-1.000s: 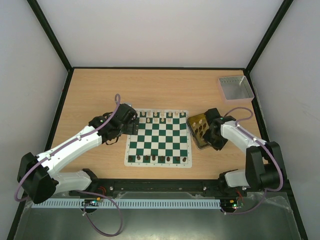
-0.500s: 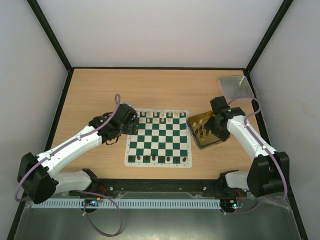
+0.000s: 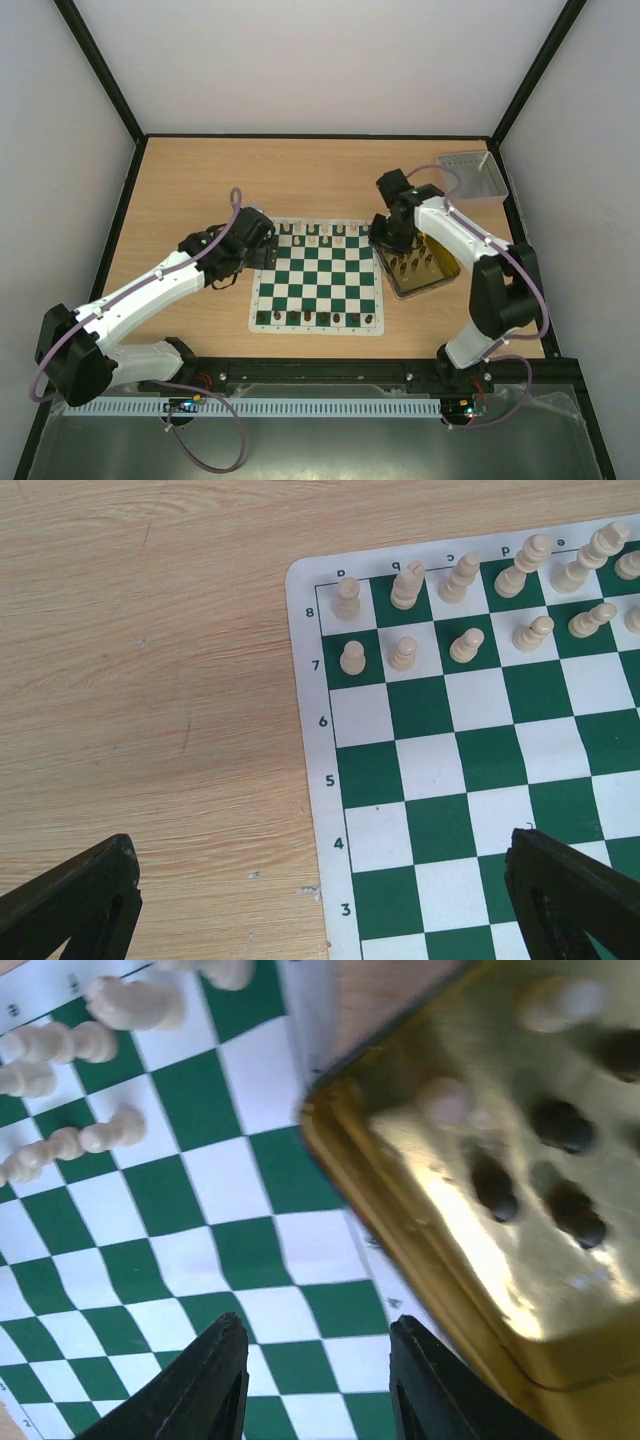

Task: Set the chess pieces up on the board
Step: Adjust the storage box at the center of the board.

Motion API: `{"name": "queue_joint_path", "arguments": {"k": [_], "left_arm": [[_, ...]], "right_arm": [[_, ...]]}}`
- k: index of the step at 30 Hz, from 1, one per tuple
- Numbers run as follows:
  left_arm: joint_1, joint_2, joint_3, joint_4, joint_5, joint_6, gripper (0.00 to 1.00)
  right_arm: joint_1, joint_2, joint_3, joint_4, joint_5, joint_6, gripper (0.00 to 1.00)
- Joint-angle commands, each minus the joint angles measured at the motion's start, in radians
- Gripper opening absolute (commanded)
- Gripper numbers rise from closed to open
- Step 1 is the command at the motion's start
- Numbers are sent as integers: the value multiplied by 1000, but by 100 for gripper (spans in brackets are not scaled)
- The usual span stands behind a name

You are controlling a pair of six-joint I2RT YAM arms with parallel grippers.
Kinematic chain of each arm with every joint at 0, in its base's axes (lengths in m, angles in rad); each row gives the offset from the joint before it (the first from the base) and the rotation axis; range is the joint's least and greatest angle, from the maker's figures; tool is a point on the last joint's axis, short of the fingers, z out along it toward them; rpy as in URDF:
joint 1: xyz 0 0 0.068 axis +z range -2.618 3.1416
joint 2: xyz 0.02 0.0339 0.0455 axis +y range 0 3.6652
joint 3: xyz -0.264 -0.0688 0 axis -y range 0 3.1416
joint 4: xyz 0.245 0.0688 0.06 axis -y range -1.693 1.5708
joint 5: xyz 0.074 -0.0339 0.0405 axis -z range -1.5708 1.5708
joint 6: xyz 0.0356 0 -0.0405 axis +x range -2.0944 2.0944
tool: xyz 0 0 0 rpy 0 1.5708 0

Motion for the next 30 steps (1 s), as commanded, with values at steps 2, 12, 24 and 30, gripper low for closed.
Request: {"name": "queue_joint_path", "arguments": {"k": [2, 12, 24, 30], "left_arm": [[3, 12, 9, -4, -19, 6, 99], [3, 17, 10, -2, -17, 6, 99], [3, 10, 4, -5, -18, 6, 99], [3, 8, 3, -5, -15, 6, 99]], "right_arm": [[32, 104, 94, 42, -70, -38, 39], [35, 225, 145, 75, -65, -50, 38], [35, 289, 197, 50, 20, -76, 35], [30, 307, 209, 35, 65, -77, 35]]}}
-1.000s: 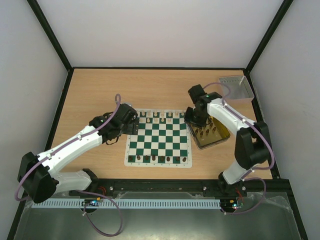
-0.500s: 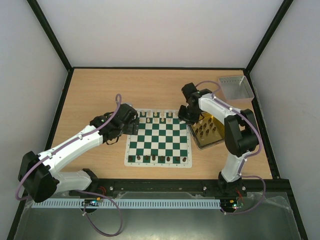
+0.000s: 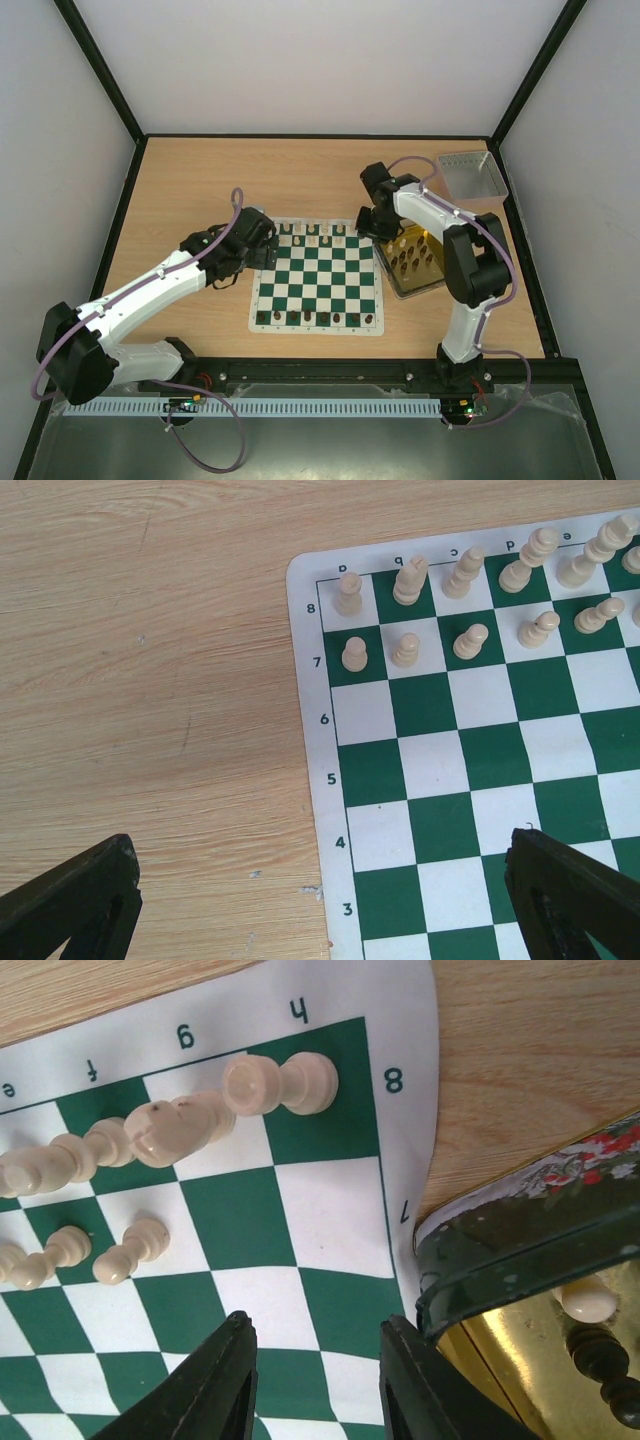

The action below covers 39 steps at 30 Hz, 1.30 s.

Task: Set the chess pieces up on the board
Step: Adjust the storage box at the center of the board.

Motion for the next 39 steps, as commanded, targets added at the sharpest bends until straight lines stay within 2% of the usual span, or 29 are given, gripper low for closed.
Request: {"name": "queue_joint_path", "arguments": {"k": [1, 13, 20, 22, 25, 27, 33, 39], "left_arm": [[3, -5, 2, -6, -13, 6, 99], [3, -12, -1, -4, -14, 8, 99], [3, -12, -4, -1, -11, 8, 99], [3, -13, -5, 0, -11, 8, 99], [3, -15, -5, 2, -11, 9, 99], [3, -14, -5, 3, -11, 9, 99], [3, -12, -7, 7, -8, 8, 99], [3, -11, -7, 7, -6, 8, 99]], "right_arm": [[-6, 23, 26, -36, 59, -11, 35], [-69, 22, 20, -26, 73, -8, 35], [-128, -68, 72, -63, 158, 25, 36], [-154, -104, 66, -87, 213, 46, 44], [-204, -155, 27, -113, 300, 85, 62], [-244, -184, -10, -125, 355, 120, 69], [-393, -243, -130, -93, 378, 176, 72], [-468, -209, -159, -21, 337, 179, 73]]}}
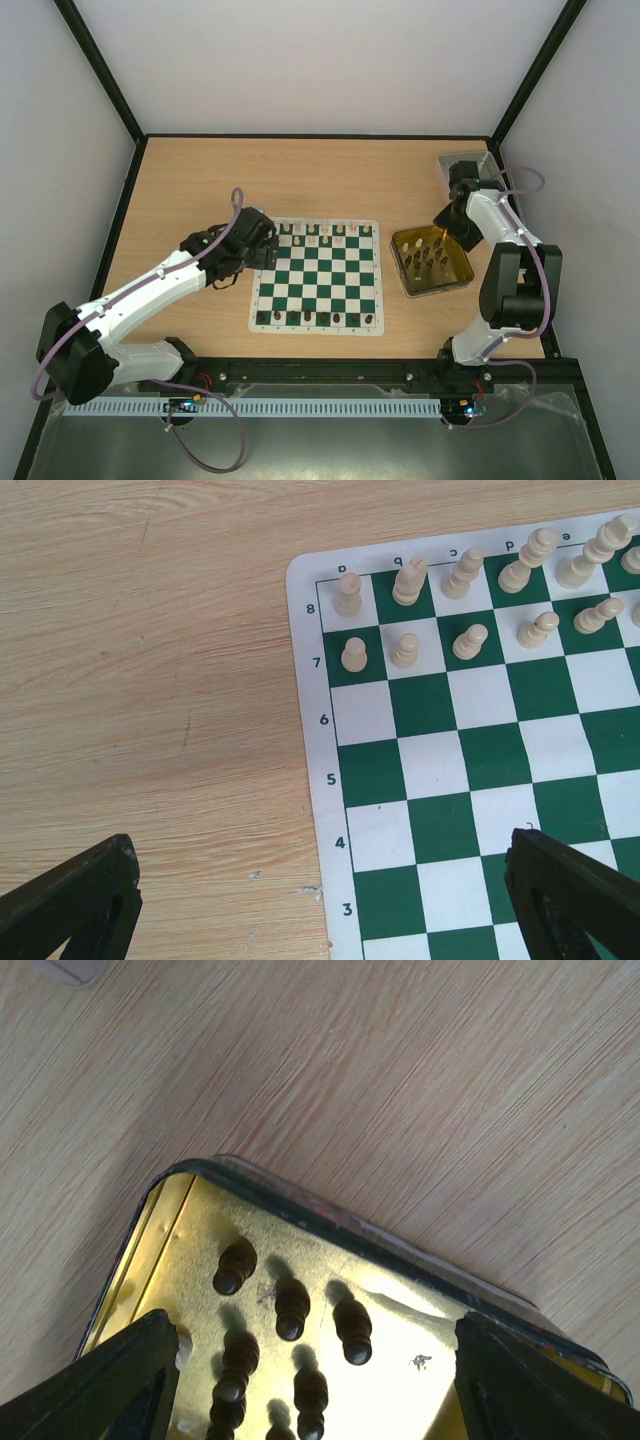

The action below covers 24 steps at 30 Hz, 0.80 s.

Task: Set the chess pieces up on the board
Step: Adjust the storage box at the center of the board.

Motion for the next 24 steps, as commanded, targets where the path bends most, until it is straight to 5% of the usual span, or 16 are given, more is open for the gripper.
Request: {"name": "queue_joint_path", "arguments": {"k": [1, 10, 24], "left_arm": [[3, -11, -8, 5, -6, 7, 99], [3, -10, -10, 4, -6, 7, 99], [3, -8, -16, 13, -6, 10, 99]], "right_arm": [[-32, 29, -7, 55, -3, 23, 73], [-51, 136, 117, 80, -18, -47, 86], [-92, 203, 106, 126, -52, -59, 86]]}}
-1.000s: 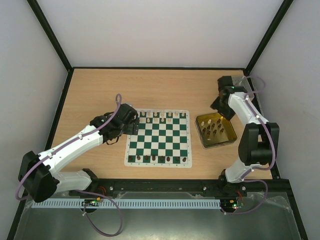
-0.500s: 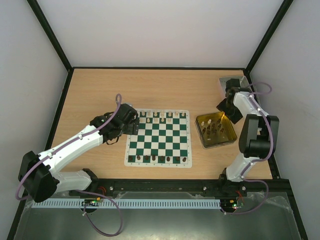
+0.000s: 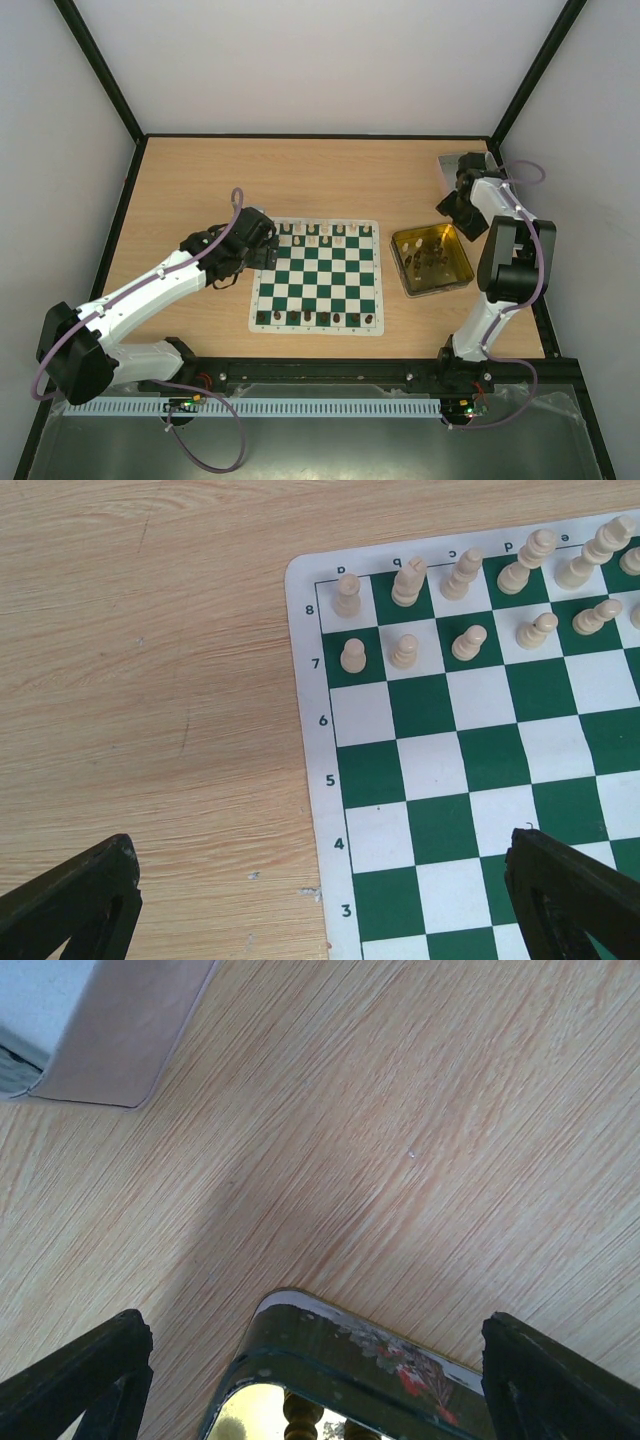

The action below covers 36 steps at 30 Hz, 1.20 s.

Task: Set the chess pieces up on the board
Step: Adjust the storage box at the center of the board.

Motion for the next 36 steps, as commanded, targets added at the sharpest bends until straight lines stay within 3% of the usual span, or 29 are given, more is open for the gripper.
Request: {"name": "queue_joint_path", "arguments": {"k": [1, 19, 29, 32, 36], "left_arm": [[3, -7, -15, 9, -5, 11, 99], [2, -6, -15, 7, -2, 10, 99], [-3, 3, -9, 6, 13, 11, 99], [-3, 10, -5, 9, 30, 17, 99], [-2, 39, 30, 4, 57, 31, 99]], "right_arm": [[-4, 4, -30, 26, 0, -7, 86], [-6, -220, -309, 61, -36, 114, 86], [2, -262, -235, -5, 76, 85, 84], [65, -288, -169, -49, 153, 36, 82], [207, -327, -185, -39, 136, 5, 82]]}}
